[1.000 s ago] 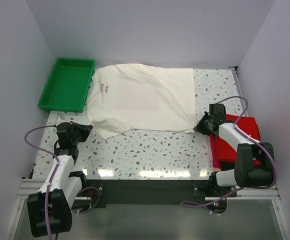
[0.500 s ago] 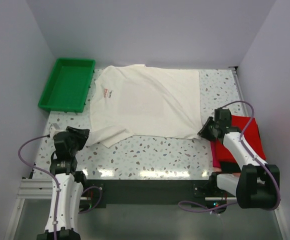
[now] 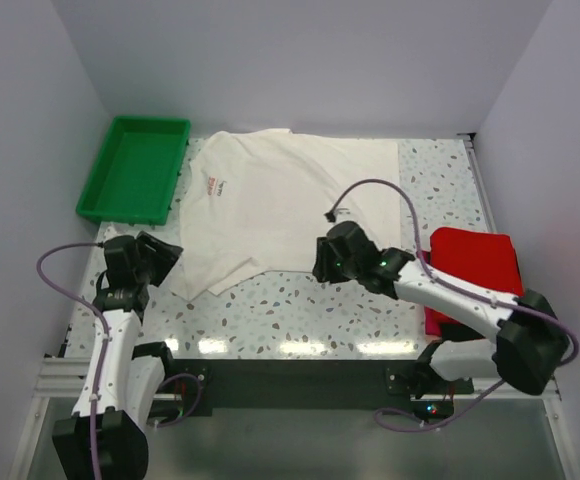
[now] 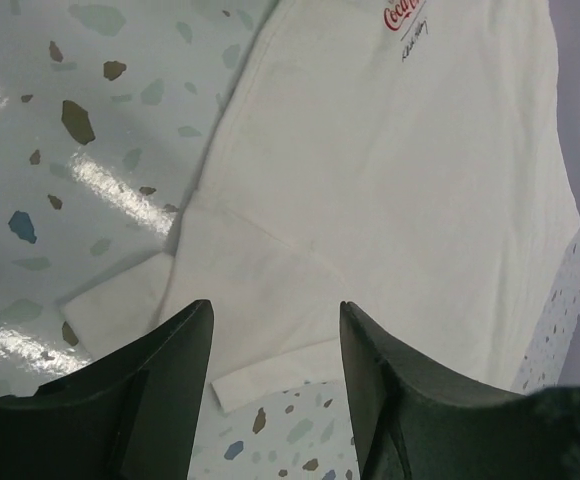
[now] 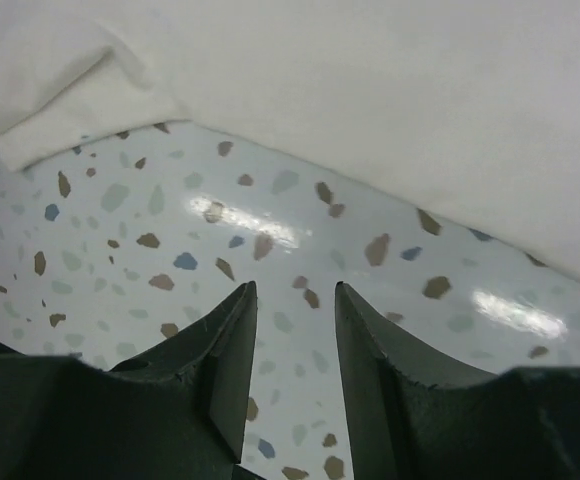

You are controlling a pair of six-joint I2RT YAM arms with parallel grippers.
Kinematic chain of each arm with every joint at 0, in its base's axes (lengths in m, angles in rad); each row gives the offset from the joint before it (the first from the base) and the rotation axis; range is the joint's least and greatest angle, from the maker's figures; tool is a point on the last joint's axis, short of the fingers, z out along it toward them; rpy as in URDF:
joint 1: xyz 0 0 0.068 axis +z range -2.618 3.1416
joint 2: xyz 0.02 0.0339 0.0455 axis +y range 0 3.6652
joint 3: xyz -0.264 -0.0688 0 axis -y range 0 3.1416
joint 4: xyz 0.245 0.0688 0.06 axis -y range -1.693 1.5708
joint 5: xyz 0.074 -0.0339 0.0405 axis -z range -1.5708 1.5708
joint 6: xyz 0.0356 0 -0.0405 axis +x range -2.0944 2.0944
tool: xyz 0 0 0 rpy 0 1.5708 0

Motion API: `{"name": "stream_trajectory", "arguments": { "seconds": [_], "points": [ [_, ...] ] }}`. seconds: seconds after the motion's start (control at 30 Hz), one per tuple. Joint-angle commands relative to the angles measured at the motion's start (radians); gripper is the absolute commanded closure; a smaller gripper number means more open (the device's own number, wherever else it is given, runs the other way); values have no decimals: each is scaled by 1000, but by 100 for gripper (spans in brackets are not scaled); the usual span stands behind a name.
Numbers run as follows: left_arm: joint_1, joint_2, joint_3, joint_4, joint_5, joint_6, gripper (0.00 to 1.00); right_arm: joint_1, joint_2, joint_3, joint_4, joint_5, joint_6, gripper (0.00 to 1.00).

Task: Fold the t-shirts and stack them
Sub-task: Flatten the tshirt out

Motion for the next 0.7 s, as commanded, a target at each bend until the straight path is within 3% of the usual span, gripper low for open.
{"name": "stream_trajectory", "arguments": {
  "seconds": [0.0, 0.1, 0.27, 0.67],
  "points": [
    [3, 42, 127, 49, 71, 82, 42, 211, 183, 124, 148, 173, 1, 60],
    [6, 70, 221, -3, 72, 145, 40, 349, 389, 287, 173, 252, -69, 61],
    [6, 56, 332, -82, 30, 249, 38, 454, 634, 494, 240, 293, -189, 62],
    [6, 8, 370, -108, -59, 346, 32, 508, 866, 662, 389, 262, -342, 59]
  ]
}}
